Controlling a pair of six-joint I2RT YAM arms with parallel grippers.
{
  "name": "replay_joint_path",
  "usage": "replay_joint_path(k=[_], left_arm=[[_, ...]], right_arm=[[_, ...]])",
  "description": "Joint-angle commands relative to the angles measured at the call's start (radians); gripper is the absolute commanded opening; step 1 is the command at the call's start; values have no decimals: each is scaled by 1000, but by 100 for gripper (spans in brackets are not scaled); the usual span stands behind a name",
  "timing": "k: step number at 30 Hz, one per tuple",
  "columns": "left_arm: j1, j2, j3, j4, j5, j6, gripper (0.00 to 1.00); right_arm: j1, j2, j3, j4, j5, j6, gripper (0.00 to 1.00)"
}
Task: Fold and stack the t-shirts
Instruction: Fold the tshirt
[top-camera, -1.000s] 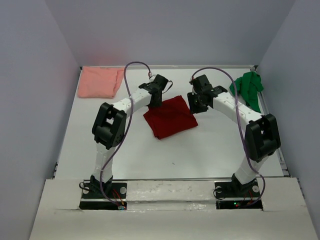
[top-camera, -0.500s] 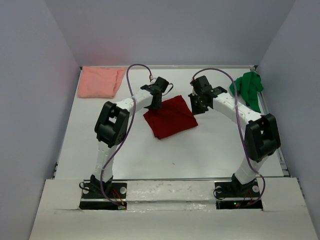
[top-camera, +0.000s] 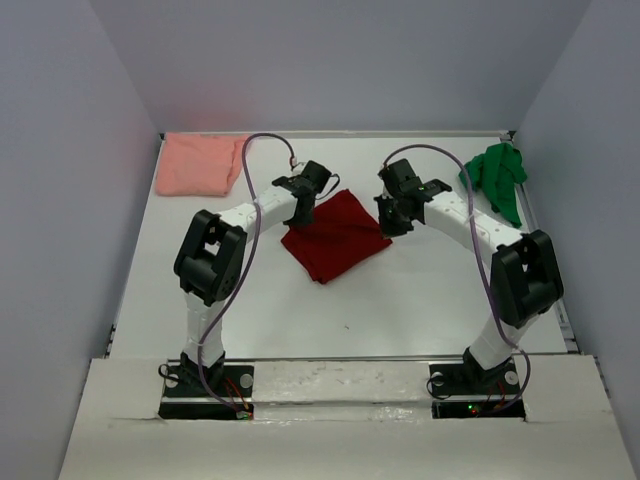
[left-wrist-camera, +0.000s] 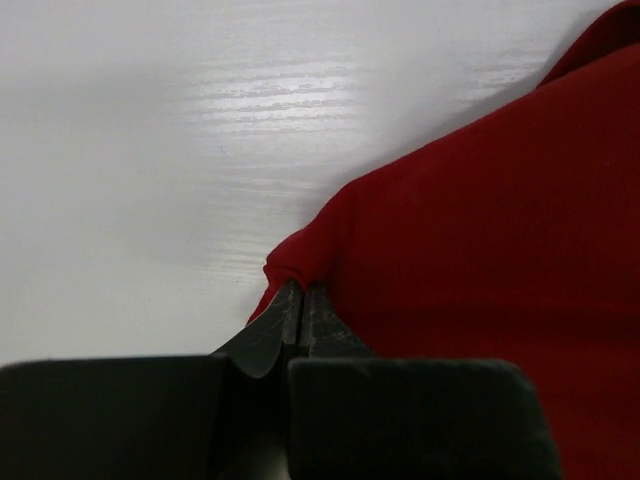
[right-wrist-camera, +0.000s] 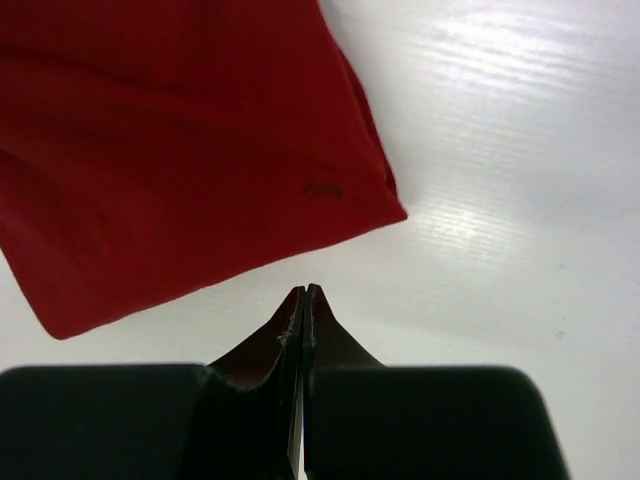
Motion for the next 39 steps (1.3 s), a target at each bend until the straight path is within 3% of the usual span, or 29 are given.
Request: replay_joint_path(k=[1, 11, 18, 39], left_arm=[[-2, -68, -41, 1, -21, -17, 0], [-29, -99, -58, -3, 3, -18, 0], [-53, -129, -81, -19, 2, -28, 0], [-137, -235, -213, -18, 17, -81, 0]], right_arm=[[62, -77, -43, -7, -1, 51, 0], [96, -88, -173, 29, -15, 114, 0], [105, 15, -190, 104, -22, 97, 0], [105, 343, 161, 34, 83, 18, 0]])
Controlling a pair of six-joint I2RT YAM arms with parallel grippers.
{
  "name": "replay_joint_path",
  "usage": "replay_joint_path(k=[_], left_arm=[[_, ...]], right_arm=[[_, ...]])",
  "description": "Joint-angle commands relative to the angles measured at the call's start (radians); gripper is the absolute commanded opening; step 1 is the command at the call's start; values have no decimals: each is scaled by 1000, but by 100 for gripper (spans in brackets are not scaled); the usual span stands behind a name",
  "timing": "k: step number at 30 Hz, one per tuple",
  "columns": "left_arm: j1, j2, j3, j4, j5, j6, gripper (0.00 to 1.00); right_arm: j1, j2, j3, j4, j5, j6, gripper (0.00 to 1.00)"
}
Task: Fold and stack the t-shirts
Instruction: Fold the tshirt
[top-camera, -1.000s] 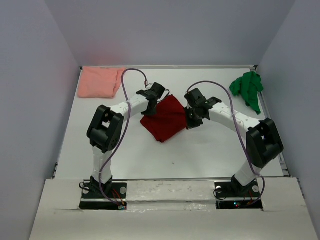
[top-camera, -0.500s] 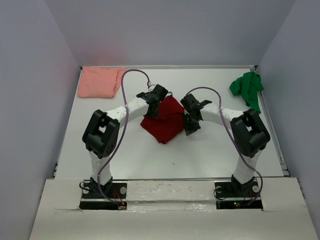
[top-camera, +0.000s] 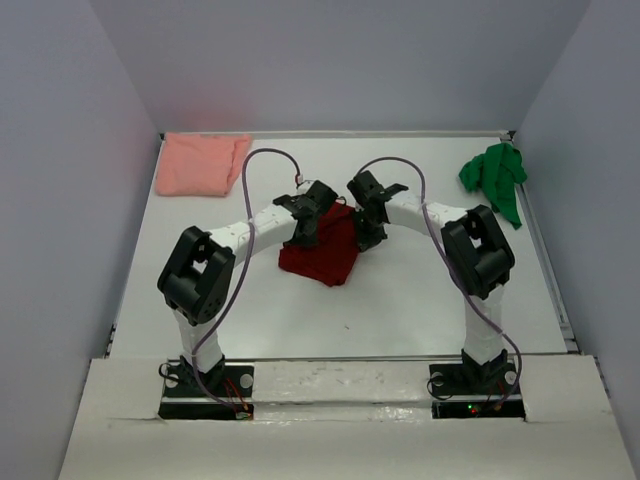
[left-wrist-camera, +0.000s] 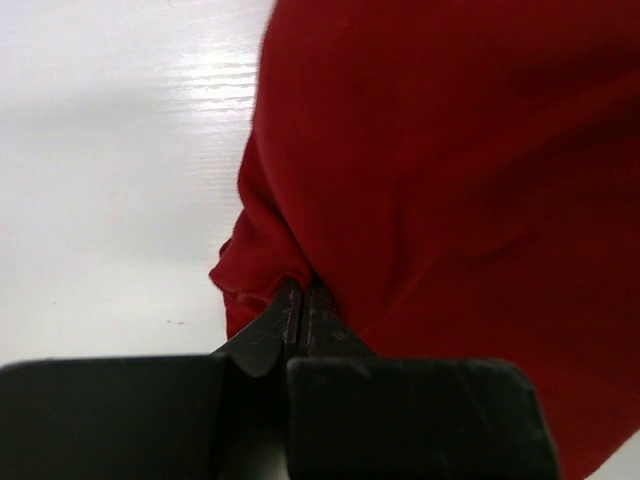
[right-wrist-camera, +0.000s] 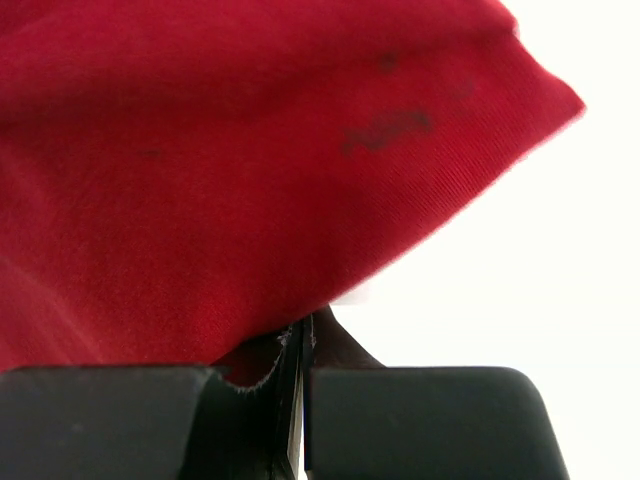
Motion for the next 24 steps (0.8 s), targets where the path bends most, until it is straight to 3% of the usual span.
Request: replay_joint_path(k=[1, 21, 24], left_arm=[[-47, -67, -10, -9, 7, -32, 0], [-151, -122, -40, -12, 60, -87, 0], [-166, -121, -29, -6, 73, -93, 0]], right_arm=[[8, 85, 117, -18, 74, -39, 0], [-101, 346, 654, -203, -55, -100, 0], [-124, 373, 737, -264, -6, -56, 0]])
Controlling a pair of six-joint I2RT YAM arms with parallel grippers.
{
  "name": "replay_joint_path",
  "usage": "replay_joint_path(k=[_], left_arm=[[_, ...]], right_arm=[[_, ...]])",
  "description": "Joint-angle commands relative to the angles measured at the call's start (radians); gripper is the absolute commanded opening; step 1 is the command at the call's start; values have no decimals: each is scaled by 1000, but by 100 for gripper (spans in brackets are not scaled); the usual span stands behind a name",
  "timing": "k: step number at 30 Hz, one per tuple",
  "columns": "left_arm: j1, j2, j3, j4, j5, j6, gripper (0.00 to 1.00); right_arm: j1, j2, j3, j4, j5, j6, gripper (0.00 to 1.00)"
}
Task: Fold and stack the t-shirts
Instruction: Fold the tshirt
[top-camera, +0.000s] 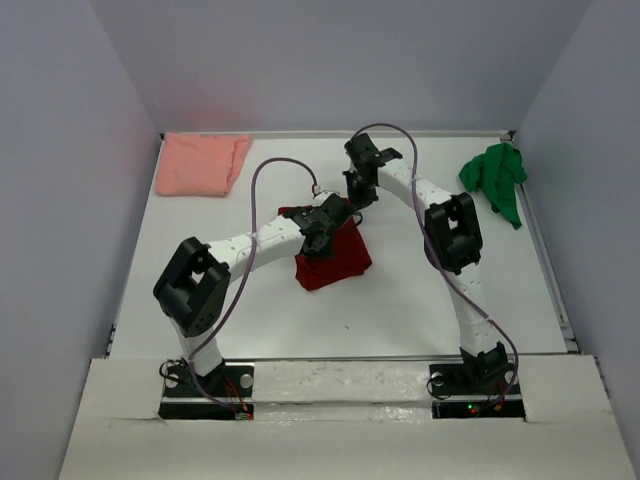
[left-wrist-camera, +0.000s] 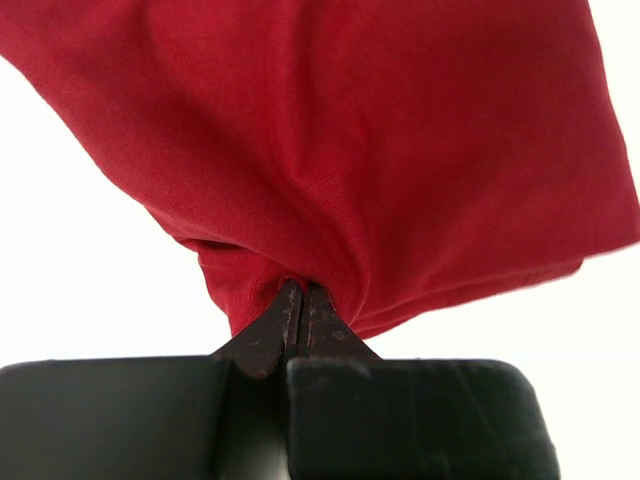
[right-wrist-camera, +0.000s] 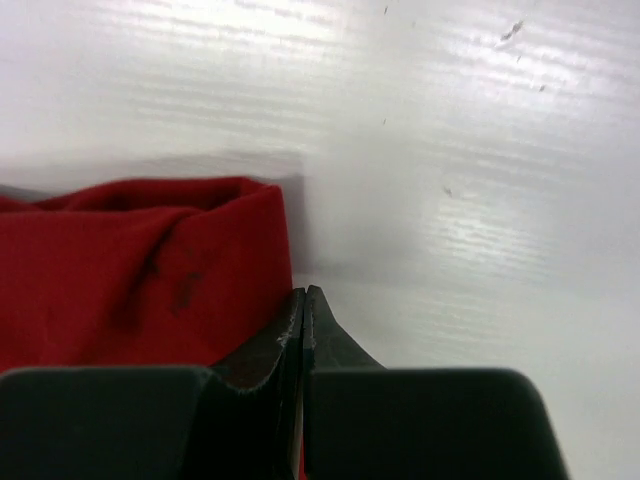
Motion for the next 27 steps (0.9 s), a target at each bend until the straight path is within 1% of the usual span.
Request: replay_joint_path(k=[1, 3, 4, 7, 8, 9, 10, 11, 12, 15, 16, 18, 19, 20, 22, 23, 25, 27], left_arm=[[-30, -50, 4, 6, 22, -24, 0], [-37, -37, 10, 6, 19, -29, 0], [-37, -34, 10, 6, 17, -26, 0], [-39, -30, 10, 10, 7, -24, 0], [-39, -24, 12, 9, -16, -27, 0], [-38, -16, 15, 6, -32, -29, 2], [-37, -14, 13, 7, -41, -32, 6], [-37, -14, 15, 12, -50, -38, 12], [-37, -16, 13, 18, -53, -45, 31], [-39, -20, 16, 17, -39, -64, 48], [-39, -23, 18, 14, -39, -70, 48], [-41, -34, 18, 7, -33, -85, 48], [-41, -37, 21, -9, -30, -102, 48], [-44, -46, 21, -14, -23, -111, 50], [-60, -59, 24, -20, -19, -143, 54], [-76, -63, 34, -43, -35, -157, 54], [-85, -77, 39, -72, -74, -196, 54], [-114, -105, 50, -97, -145, -257, 55]], right_arm=[[-30, 14, 110, -98, 30, 20, 0], [-30, -62, 22, -74, 24, 26, 0], [-30, -138, -74, -48, 44, 37, 0], [-30, -275, -228, 0, 133, 43, 0], [-30, -318, -271, 11, 156, 42, 0], [-30, -396, -337, 17, 189, 40, 0], [-30, -433, -365, 18, 199, 37, 0], [-30, -467, -391, 18, 203, 34, 0], [-30, -525, -431, 15, 200, 26, 0], [-30, -604, -492, -6, 196, 38, 0], [-30, -662, -523, -2, 162, 46, 0], [-30, -720, -619, 5, 133, 66, 0], [-30, -749, -656, 32, 74, 74, 0], [-30, -798, -714, 52, 52, 84, 0], [-30, -831, -761, 61, 4, 104, 0], [-21, -849, -793, 60, -19, 117, 0], [8, -869, -822, 58, -16, 120, 0], [30, -900, -851, 57, -10, 132, 0]])
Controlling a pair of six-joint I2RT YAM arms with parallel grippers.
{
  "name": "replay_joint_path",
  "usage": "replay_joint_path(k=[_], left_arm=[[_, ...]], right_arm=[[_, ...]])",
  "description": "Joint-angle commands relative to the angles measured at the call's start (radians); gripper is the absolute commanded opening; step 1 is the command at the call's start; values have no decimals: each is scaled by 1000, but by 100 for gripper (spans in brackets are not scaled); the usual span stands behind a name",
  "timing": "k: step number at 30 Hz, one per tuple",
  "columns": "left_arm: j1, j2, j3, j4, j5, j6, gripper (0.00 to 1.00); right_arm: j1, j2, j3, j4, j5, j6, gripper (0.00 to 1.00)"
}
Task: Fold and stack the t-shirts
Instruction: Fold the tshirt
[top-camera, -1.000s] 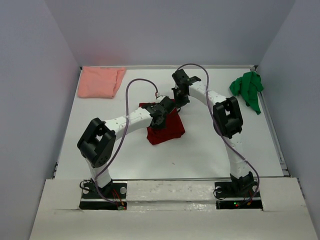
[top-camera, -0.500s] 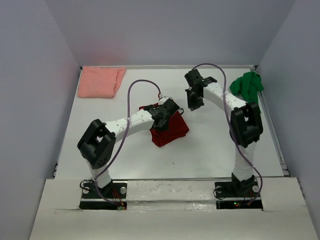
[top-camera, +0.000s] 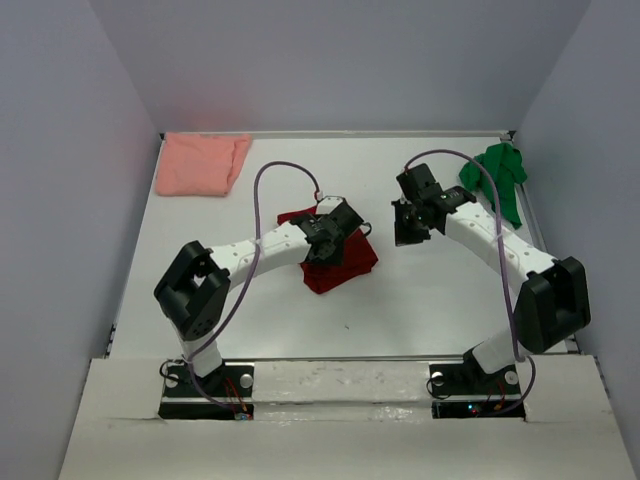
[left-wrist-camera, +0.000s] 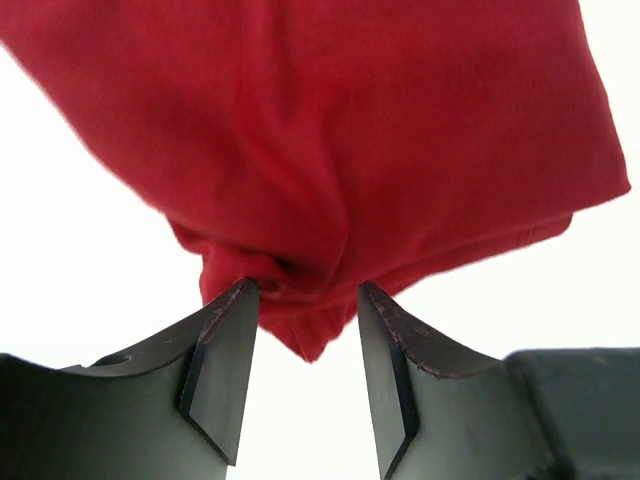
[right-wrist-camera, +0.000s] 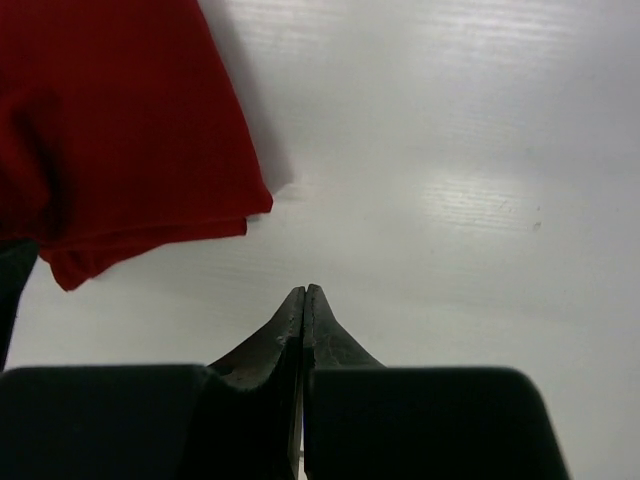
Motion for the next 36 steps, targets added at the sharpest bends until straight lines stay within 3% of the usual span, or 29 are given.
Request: replay_joint_path(k=[1, 6, 11, 22, 36], left_arm=[[-62, -105, 63, -115, -153, -150, 54], [-100, -139, 85, -215, -284, -252, 54], [-92, -142, 137, -251, -345, -238, 54], [69, -45, 93, -16, -135, -42, 48], [93, -65, 14, 54, -43, -12, 47]], right_arm=[[62, -73, -83, 40, -49, 49, 0], [96, -96, -149, 69, -57, 77, 0], [119, -98, -198, 89, -59, 101, 0], [171, -32, -213, 135, -96, 120, 0], [171, 112, -8, 92, -51, 42, 0]])
